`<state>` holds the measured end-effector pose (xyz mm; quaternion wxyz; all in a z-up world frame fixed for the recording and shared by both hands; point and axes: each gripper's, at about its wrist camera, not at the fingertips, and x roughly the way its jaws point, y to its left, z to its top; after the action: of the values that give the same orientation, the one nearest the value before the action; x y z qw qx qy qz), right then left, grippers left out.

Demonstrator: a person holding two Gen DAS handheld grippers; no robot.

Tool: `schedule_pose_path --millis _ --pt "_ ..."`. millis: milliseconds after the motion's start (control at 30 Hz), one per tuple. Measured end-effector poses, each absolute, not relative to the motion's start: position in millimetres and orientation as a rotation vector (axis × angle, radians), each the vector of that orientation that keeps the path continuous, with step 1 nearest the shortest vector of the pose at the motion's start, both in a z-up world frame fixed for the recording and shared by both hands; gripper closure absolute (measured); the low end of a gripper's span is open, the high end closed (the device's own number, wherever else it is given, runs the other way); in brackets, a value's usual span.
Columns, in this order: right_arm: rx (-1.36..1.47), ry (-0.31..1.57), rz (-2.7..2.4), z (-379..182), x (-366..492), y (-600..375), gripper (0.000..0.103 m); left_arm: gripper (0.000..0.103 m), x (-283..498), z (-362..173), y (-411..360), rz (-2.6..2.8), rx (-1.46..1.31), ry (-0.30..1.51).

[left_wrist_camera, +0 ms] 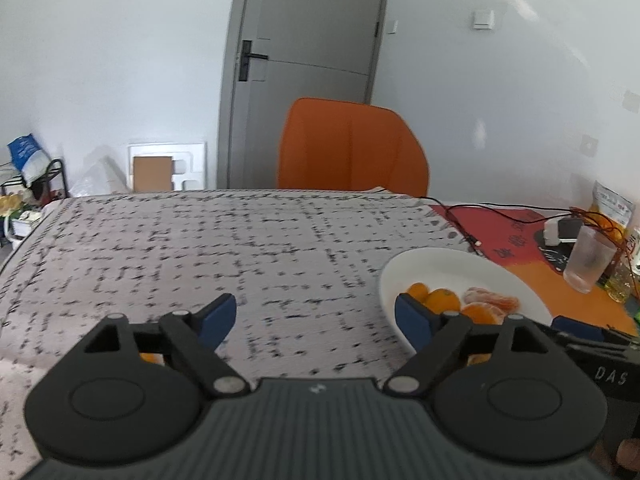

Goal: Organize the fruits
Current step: 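Move both open tools to the small tangerine and red fruit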

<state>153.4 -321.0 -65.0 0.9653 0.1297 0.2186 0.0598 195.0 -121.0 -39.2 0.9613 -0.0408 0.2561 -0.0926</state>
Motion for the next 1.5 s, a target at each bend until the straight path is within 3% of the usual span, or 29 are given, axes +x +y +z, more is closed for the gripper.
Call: schedule_pose_path --millis 1500 --pt "0.153 0.539 0.313 -69 141 -205 0.0 0.013 136 -71 10 -0.023 -0.16 0.601"
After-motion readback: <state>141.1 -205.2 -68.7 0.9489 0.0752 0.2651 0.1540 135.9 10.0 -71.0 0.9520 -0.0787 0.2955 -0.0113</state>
